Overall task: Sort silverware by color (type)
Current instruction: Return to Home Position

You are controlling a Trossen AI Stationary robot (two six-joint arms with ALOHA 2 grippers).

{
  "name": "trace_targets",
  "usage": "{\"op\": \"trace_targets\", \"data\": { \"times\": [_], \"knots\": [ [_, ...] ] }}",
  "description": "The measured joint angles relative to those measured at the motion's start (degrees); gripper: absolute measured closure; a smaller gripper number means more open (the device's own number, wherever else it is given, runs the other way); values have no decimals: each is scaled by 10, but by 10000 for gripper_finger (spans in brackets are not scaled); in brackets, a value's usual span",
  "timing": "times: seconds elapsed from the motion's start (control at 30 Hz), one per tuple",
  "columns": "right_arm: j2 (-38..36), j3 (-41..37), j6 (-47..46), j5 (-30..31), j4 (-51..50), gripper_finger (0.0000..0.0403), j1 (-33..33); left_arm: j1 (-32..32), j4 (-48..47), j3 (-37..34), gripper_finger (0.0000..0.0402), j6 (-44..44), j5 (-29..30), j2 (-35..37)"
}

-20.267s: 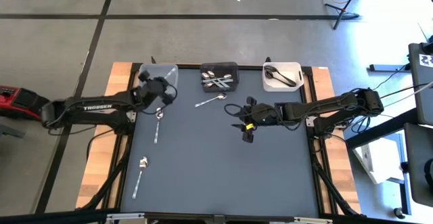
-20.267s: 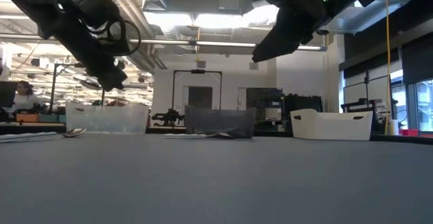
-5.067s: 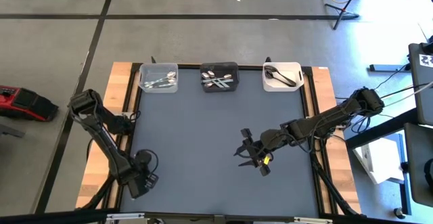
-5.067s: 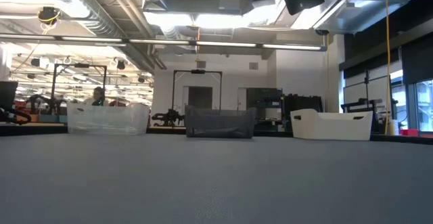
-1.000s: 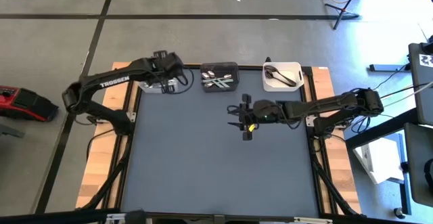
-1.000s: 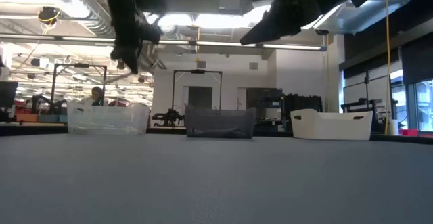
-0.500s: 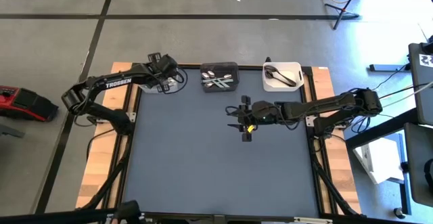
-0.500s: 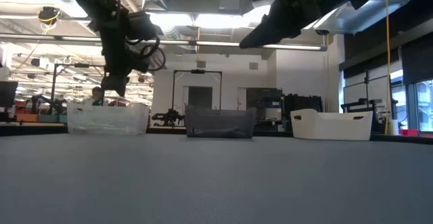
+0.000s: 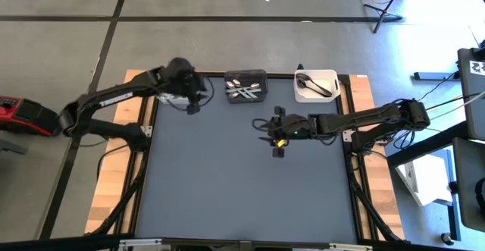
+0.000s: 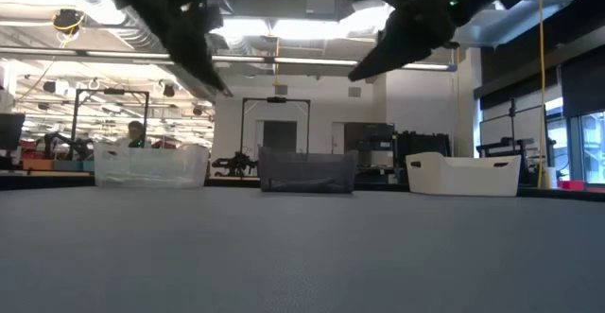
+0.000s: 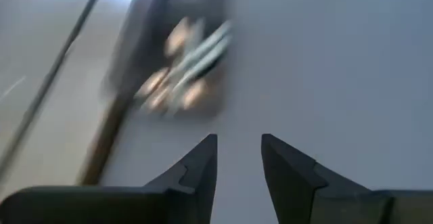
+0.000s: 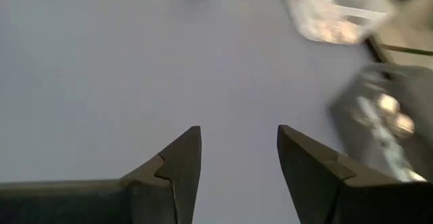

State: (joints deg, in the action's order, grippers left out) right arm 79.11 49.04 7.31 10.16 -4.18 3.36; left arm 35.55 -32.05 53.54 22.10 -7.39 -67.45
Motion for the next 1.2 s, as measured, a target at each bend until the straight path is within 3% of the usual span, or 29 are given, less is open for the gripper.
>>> {"op": "trace_targets", "data": {
  "times": [0.07, 0.17, 0.27, 0.53, 0.77, 1.2],
  "knots": [
    [-18, 0, -4, 35, -31, 229, 0, 0, 75, -39, 295, -18, -81, 34],
    [-44, 0, -11, 63, -71, 250, 0, -11, 195, -114, 302, -72, -106, 86],
    [-72, -14, -11, 73, -69, 280, 0, -42, 291, -200, 307, -124, -87, 128],
    [-150, -110, -11, 74, 12, 365, 0, -153, 484, -375, 310, -215, 44, 216],
    [-228, -191, -14, 68, 68, 401, 0, -219, 497, -440, 310, -220, 112, 277],
    [-408, -330, -37, 50, 123, 396, 0, -230, 496, -514, 310, -216, 112, 417]
  ]
}}
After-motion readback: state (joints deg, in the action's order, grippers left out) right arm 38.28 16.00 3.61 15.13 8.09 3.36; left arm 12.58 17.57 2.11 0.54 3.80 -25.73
